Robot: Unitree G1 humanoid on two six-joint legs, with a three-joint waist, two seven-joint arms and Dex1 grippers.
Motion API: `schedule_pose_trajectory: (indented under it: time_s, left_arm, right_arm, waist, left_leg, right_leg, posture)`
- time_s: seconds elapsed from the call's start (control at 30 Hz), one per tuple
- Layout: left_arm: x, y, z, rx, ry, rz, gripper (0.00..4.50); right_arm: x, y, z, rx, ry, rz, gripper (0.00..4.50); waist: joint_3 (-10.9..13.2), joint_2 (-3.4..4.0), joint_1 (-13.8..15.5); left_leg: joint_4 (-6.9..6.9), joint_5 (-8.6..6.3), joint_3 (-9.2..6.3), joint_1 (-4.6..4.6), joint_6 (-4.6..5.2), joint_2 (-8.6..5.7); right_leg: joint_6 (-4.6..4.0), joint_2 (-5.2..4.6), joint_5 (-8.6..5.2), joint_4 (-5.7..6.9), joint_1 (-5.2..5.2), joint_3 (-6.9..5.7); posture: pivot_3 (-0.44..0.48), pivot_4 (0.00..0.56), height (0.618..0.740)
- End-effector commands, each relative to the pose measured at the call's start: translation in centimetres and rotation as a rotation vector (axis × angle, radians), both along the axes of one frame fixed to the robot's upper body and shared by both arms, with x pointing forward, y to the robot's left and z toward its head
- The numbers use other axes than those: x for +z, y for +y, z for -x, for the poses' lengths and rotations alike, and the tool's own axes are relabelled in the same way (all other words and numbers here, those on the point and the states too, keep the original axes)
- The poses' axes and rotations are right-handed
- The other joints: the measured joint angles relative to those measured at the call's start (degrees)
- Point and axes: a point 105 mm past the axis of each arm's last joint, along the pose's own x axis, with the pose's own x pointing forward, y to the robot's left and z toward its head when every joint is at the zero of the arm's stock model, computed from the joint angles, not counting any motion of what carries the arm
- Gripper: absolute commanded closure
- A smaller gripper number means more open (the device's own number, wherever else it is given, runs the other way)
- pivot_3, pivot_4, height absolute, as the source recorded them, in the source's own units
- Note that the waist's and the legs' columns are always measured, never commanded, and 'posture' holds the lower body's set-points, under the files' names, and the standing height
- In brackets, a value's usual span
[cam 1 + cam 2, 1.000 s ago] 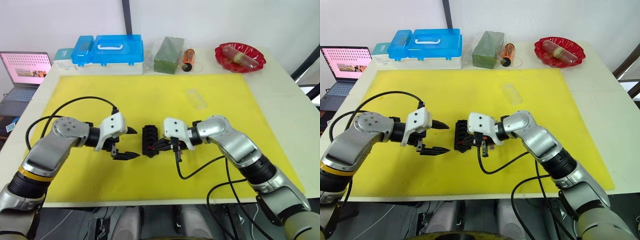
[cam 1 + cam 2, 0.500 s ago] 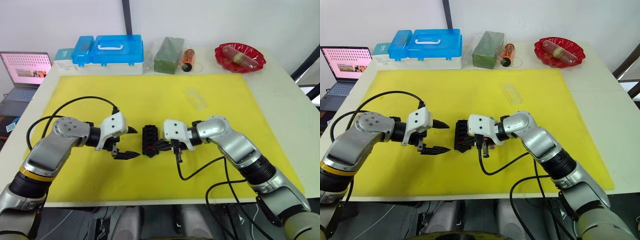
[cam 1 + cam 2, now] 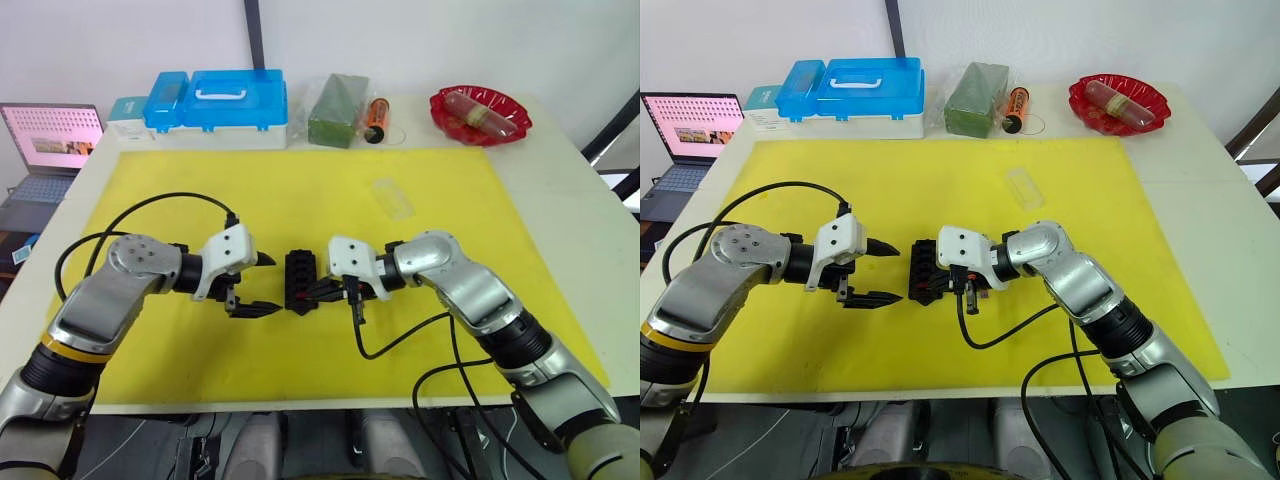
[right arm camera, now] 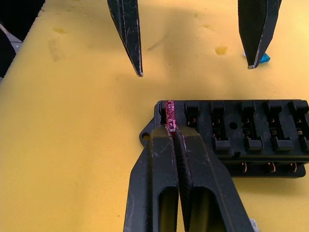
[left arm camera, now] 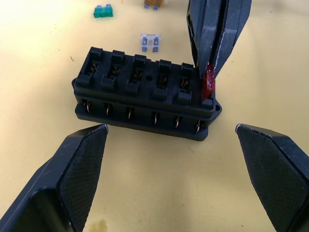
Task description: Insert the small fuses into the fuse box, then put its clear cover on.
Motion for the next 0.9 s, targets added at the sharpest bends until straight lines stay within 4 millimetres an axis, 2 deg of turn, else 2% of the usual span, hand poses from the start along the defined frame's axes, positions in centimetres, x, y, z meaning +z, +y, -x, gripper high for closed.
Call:
schedule_pose_trajectory:
  time_s: [0.03, 0.3, 0.37, 0.4, 0.67, 0.9]
  left_arm:
    - [1.0, -0.3, 0.0, -0.019, -0.043, 0.004, 0.05]
    - [1.0, 0.0, -0.1, -0.019, -0.043, -0.007, 0.05]
    - [1.0, -0.1, -0.2, -0.019, -0.043, -0.006, 0.0]
    - [1.0, 0.0, -0.2, -0.019, -0.042, -0.005, 0.0]
    - [1.0, -0.1, -0.2, -0.018, -0.041, -0.003, 0.0]
    - [1.0, -0.3, -0.1, -0.021, -0.042, 0.001, 0.0]
  right_arm:
    - [0.8, 0.2, 0.1, 0.008, -0.019, -0.009, 4.5]
    - [1.4, 0.4, 0.2, 0.003, -0.006, -0.022, 4.5]
    - [1.4, 0.4, 0.1, 0.003, -0.012, -0.017, 4.01]
    - [1.4, 0.4, 0.1, 0.002, -0.011, -0.016, 3.9]
    - [1.8, 0.6, 0.1, -0.001, -0.012, -0.024, 3.9]
    - [3.4, 0.5, 0.6, 0.028, 0.001, -0.046, 3.9]
  waist:
    - [0.0, 0.0, 0.0]
    - [0.0, 0.0, 0.0]
    - [0.0, 0.0, 0.0]
    - [0.0, 0.0, 0.0]
    - [0.0, 0.0, 0.0]
    - [0.0, 0.0, 0.0]
  left_leg:
    - [0.0, 0.0, 0.0, 0.0, 0.0, 0.0]
    - [0.0, 0.0, 0.0, 0.0, 0.0, 0.0]
    - [0.0, 0.0, 0.0, 0.0, 0.0, 0.0]
    - [0.0, 0.0, 0.0, 0.0, 0.0, 0.0]
    - [0.0, 0.0, 0.0, 0.0, 0.0, 0.0]
    - [-0.01, 0.0, 0.0, -0.01, 0.0, 0.0]
  right_leg:
    - [0.0, 0.0, 0.0, 0.0, 0.0, 0.0]
    - [0.0, 0.0, 0.0, 0.0, 0.0, 0.0]
    - [0.0, 0.0, 0.0, 0.0, 0.0, 0.0]
    - [0.0, 0.0, 0.0, 0.0, 0.0, 0.0]
    - [0.0, 0.0, 0.0, 0.0, 0.0, 0.0]
    - [0.0, 0.0, 0.0, -0.01, 0.0, 0.0]
  posture:
    - [0.0, 0.15, 0.74]
    - [0.0, 0.15, 0.74]
    - [0.0, 0.15, 0.74]
    - [0.0, 0.15, 0.74]
    - [0.0, 0.15, 0.74]
    - [0.0, 0.15, 0.74]
